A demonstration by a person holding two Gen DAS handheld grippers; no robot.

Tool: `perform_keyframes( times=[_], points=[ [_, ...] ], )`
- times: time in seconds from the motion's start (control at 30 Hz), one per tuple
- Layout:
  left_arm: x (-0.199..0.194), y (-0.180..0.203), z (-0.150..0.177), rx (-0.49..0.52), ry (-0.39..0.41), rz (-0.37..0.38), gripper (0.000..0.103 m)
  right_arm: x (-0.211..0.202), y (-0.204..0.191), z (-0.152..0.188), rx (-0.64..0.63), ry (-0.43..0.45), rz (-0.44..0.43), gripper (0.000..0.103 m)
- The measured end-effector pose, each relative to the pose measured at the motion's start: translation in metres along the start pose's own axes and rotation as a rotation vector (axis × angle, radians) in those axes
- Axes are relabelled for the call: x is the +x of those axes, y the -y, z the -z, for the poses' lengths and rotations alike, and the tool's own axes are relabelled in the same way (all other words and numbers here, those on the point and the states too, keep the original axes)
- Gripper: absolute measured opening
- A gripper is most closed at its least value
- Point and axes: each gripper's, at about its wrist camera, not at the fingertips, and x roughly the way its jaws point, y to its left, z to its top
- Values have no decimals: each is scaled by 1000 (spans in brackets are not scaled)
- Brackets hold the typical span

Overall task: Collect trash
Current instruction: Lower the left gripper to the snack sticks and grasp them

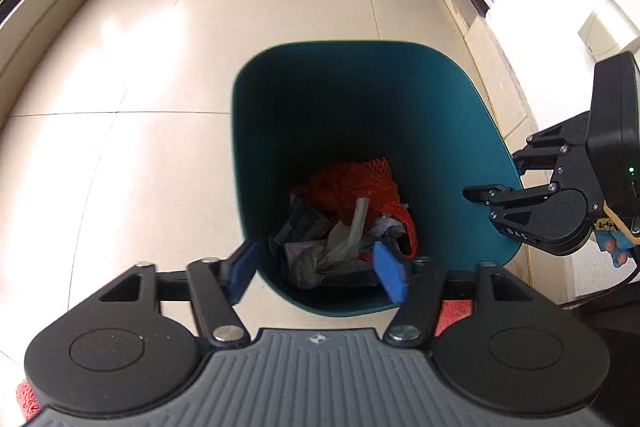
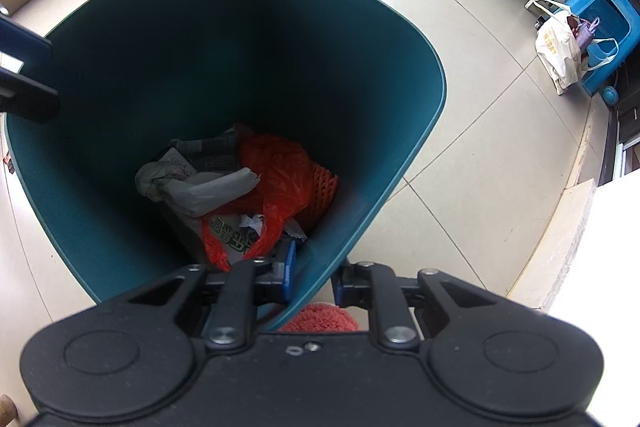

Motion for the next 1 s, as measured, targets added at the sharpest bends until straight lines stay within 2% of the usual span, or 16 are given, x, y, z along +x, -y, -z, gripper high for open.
perform_keyframes(
  times=[0.17,0.27,0.4,0.5,0.6,0.67,0.73,0.83,0.93,1.0],
  points=[
    [-23,-47,13,-89,43,-50,70,0,0,0,-1,-3,1,18],
    [-27,-84,22,-166,57,-77,75,1,0,-1,1,-5,2,18],
    [-21,-134,40,-255,68,-162,78,1,0,-1,1,-6,1,18],
    [0,-164,55,-302,48,-206,80,1,-1,-1,2,-8,0,18],
    [34,-185,70,-292,-13,-206,80,2,-1,0,1,-10,1,18],
    [66,-196,84,-274,-85,-219,80,2,-1,0,2,-12,1,18],
    [95,-205,99,-266,-154,-190,80,3,-2,-1,-1,-15,3,18],
    [130,-213,120,-251,-236,-191,80,3,-3,-2,-4,-20,7,18],
    [167,-218,144,-191,-347,-219,80,3,-4,-2,-5,-23,11,18],
    [184,-221,156,-161,-393,-255,80,3,-5,-3,-10,-27,16,18]
  ],
)
